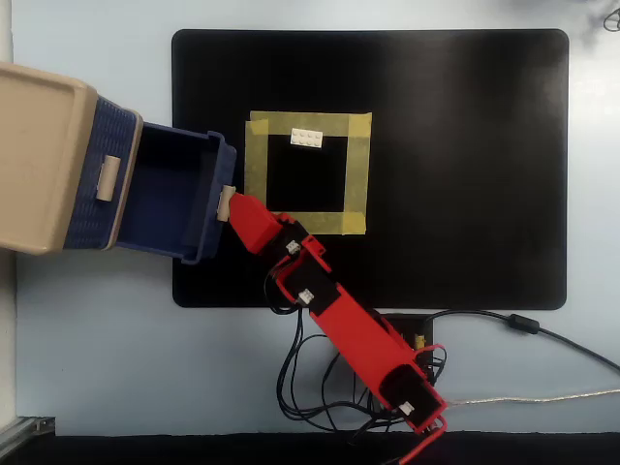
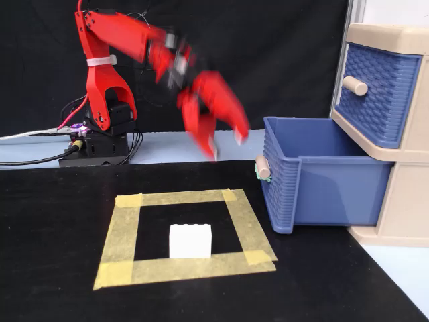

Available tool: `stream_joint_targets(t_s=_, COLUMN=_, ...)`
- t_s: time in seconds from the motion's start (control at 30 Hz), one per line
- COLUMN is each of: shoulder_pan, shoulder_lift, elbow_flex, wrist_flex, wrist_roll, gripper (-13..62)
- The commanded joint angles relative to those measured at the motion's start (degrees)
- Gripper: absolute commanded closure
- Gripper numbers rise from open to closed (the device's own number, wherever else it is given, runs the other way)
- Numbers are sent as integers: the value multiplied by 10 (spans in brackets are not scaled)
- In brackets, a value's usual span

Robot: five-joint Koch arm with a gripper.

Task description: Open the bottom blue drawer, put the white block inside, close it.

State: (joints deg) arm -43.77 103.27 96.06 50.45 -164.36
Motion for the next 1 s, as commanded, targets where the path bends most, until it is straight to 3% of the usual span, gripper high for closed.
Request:
stream_joint_targets(t_s=0.0, shoulder_pan=11, shoulder_lift=-56, elbow_flex=-155, wrist_flex=253, wrist_roll=124, gripper=159)
stream_joint_targets(t_s=0.1, shoulder_pan=69, shoulder_lift=-138, elbow_flex=-360, wrist_flex=446, wrist_roll=369, gripper=159)
stream_joint_targets(t_s=0.17, shoulder_pan=132, shoulder_lift=-188, elbow_flex=-489, wrist_flex=488, wrist_roll=625, gripper=159)
stream_joint_targets(t_s=0.33, shoulder_pan=265, shoulder_lift=-239, elbow_flex=-634, wrist_flex=421, wrist_roll=1206, gripper=159)
stream_joint_targets(t_s=0.47, shoulder_pan=300, shoulder_lift=-271, elbow_flex=-654, wrist_flex=349, wrist_roll=1495, gripper=155)
stream_joint_targets(t_s=0.6, shoulder_pan=312, shoulder_lift=-250, elbow_flex=-653, wrist_flex=354, wrist_roll=1562, gripper=157)
stream_joint_targets(t_s=0.8, shoulder_pan=301, shoulder_lift=-310, elbow_flex=-645, wrist_flex=389, wrist_roll=1464, gripper=160)
stream_joint_targets(t_s=0.97, shoulder_pan=205, shoulder_lift=-358, elbow_flex=-650, wrist_flex=425, wrist_roll=1395, gripper=166)
